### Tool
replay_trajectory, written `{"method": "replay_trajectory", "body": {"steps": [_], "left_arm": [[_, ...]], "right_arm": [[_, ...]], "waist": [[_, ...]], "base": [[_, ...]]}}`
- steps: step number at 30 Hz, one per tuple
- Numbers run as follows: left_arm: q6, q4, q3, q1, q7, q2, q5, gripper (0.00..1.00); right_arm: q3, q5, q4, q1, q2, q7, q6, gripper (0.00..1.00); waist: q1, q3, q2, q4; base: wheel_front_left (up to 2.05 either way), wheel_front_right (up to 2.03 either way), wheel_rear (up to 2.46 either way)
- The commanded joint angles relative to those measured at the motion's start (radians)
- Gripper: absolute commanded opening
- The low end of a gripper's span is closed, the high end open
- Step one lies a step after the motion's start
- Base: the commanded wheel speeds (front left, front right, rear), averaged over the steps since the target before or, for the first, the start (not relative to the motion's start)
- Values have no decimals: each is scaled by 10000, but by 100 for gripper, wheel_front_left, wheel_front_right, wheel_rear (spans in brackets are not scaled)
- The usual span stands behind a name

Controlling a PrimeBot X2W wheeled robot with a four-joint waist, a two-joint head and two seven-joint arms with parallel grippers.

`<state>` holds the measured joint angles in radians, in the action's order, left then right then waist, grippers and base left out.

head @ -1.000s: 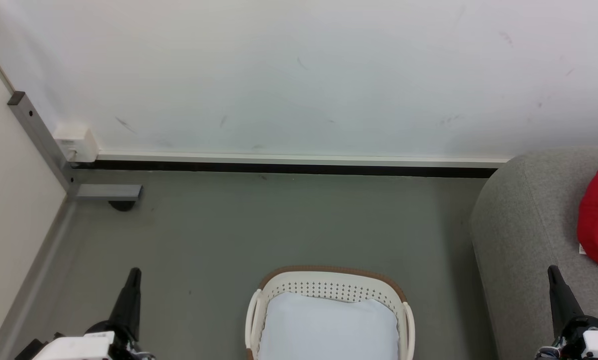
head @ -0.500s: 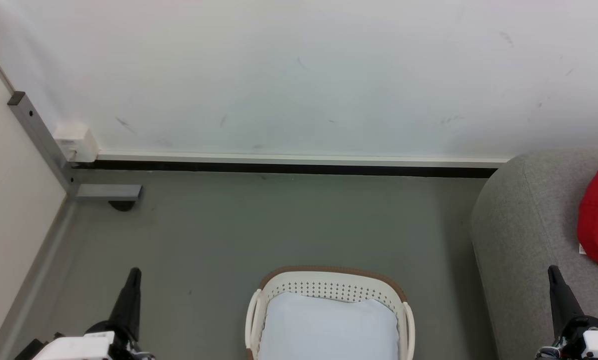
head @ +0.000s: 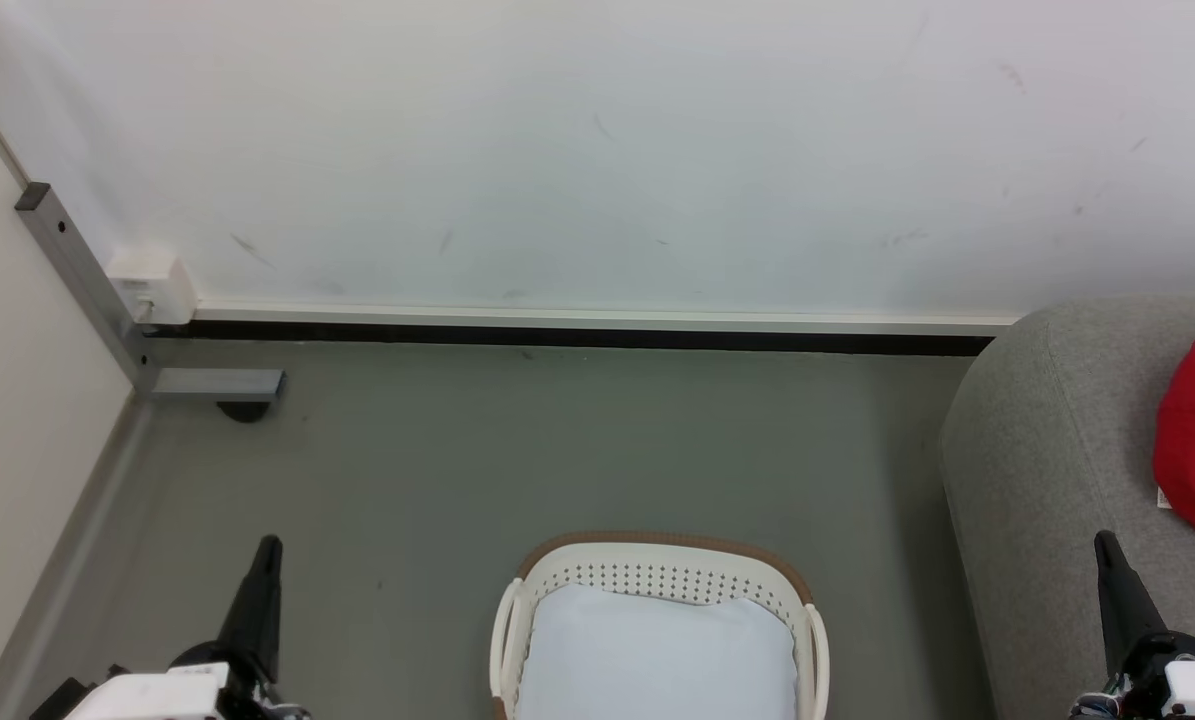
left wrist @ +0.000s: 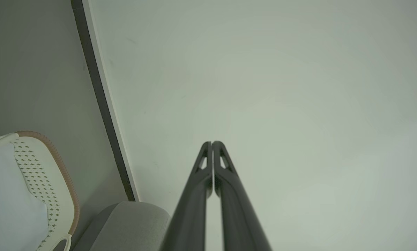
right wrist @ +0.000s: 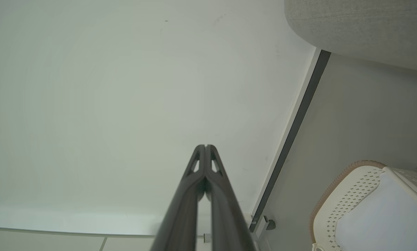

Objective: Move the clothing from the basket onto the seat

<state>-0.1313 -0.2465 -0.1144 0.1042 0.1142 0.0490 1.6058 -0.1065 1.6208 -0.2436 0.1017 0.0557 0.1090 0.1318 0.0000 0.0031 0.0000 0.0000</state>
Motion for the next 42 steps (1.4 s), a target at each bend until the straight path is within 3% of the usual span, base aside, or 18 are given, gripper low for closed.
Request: {"method": "replay_trajectory", "body": {"steps": [1,42], "left_arm": [[11,37,-14,82,35,21,130,0],[11,38,-12,82,34,22,132,0]], "right_arm": [[-44,-55,-25,121,-20,33,-21,0],[-79,-90,-26,126,-41,47,-21,0]], "waist": [[0,0,0,0],[0,0,0,0]], "base": [[0,0,0],[0,0,0]]}}
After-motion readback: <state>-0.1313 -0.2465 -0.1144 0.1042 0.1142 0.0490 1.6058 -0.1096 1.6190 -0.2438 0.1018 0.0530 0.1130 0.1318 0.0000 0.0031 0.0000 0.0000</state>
